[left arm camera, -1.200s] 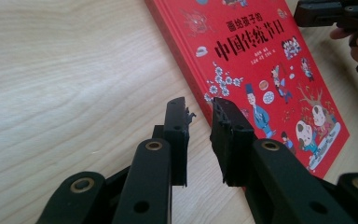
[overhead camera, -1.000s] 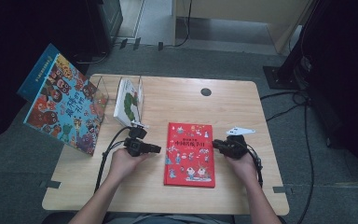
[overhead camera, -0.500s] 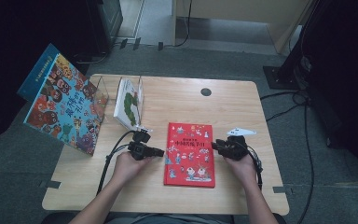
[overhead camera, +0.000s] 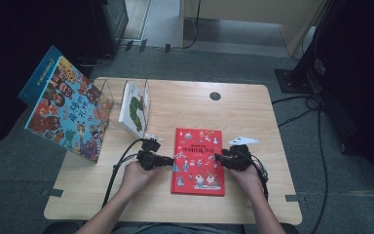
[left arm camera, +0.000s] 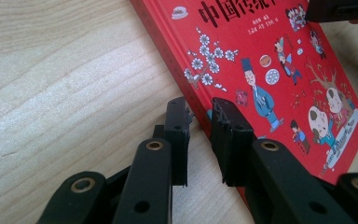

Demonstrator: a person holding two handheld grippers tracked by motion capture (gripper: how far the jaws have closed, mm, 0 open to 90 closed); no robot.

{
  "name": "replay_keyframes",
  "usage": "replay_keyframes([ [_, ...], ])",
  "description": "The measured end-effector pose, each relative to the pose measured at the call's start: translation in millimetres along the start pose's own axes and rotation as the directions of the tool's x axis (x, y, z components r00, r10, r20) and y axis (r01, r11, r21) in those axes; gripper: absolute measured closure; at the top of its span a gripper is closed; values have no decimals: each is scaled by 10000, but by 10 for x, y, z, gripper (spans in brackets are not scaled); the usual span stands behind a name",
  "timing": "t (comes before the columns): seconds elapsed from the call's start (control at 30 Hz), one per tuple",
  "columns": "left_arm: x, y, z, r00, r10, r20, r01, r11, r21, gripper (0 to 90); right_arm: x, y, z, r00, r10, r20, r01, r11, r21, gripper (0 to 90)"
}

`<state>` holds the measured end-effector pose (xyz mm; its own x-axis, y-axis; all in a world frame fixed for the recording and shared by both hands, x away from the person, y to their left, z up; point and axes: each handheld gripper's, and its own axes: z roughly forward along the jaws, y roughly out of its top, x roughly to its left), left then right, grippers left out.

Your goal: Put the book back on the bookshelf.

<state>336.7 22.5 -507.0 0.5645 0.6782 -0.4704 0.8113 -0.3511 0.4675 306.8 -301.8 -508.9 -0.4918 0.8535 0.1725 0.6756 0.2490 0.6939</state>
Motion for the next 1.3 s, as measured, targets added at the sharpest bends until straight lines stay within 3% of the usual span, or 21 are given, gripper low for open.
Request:
replay_keyframes([
  [0.03, -11, -6, 0, 10000, -45, -49, 45, 10000, 12, 777, 3, -14, -11, 9998, 184, -49, -184, 9998, 37, 573],
  [0.27, -47, -38, -11, 9997, -177, -141, 178, 9998, 99, 778, 31, -38, -43, 9996, 260, -90, -258, 9994, 213, 576],
  [0.43, -80, -60, -5, 9995, -205, -232, 206, 9998, 65, 810, -3, -34, -76, 9935, 1085, -339, -1056, 9914, 773, 578],
  [0.53, -122, -75, -1, 9993, -180, -314, 178, 9998, -67, 871, -53, 3, -85, 9758, 2099, -611, -1983, 9676, 1561, 606],
  [0.63, -152, -88, 16, 9994, -220, -259, 217, 9997, -107, 897, -79, 67, -77, 9628, 2640, -579, -2462, 9451, 2148, 603],
  [0.7, -155, -93, 33, 9993, -363, -61, 363, 9993, -98, 897, -104, 115, -60, 9547, 2945, -432, -2767, 9314, 2364, 602],
  [0.83, -190, -104, 57, 9992, -385, -126, 383, 9991, -172, 899, -172, 195, -13, 9260, 3771, -204, -3596, 8970, 2570, 625],
  [0.97, -175, -95, 61, 9987, -508, -3, 508, 9986, -140, 900, -188, 251, 11, 9260, 3775, -11, -3618, 8883, 2830, 650],
  [1.07, -172, -91, 61, 9986, -535, 6, 535, 9985, -110, 900, -214, 253, 7, 9217, 3877, -137, -3667, 8822, 2954, 665],
  [1.3, -178, -87, 60, 9988, -484, -64, 483, 9988, -86, 900, -211, 250, -16, 9196, 3924, -174, -3695, 8792, 3009, 673],
])
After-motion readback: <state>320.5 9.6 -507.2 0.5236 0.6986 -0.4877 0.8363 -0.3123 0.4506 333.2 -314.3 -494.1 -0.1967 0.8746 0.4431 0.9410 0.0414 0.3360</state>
